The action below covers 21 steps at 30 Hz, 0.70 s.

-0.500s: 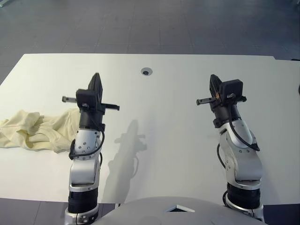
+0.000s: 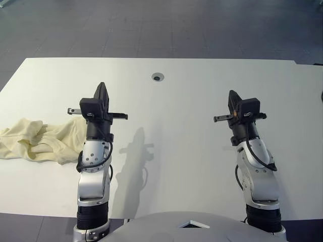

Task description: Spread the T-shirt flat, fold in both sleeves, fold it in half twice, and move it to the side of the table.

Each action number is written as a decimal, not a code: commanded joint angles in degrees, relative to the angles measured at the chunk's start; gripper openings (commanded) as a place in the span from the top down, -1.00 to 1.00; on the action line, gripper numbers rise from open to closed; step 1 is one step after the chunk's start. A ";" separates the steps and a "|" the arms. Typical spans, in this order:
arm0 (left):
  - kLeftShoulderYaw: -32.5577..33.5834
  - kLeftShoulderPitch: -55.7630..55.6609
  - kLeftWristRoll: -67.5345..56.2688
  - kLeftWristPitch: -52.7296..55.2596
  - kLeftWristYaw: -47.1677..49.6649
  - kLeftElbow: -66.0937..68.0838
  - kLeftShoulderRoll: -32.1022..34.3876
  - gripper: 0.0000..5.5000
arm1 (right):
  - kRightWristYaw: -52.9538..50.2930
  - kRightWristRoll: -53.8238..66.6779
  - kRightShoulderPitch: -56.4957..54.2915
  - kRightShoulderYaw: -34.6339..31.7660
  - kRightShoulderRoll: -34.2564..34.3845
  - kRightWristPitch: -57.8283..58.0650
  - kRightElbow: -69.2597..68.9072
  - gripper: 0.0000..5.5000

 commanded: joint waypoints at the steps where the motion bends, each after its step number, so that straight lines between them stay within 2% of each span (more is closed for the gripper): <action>1: -0.89 -1.49 -1.70 1.44 -1.92 -0.17 0.19 1.00 | -2.10 -0.67 2.37 -0.61 1.21 -5.43 3.01 1.00; 11: -2.12 0.28 -1.59 -1.60 -4.84 0.23 1.35 1.00 | 0.54 -0.03 1.97 0.13 0.64 -6.18 4.80 1.00; 21: 0.03 2.43 0.39 -3.22 -4.82 1.15 3.32 1.00 | 1.25 -0.43 1.17 0.21 0.94 -3.47 4.78 1.00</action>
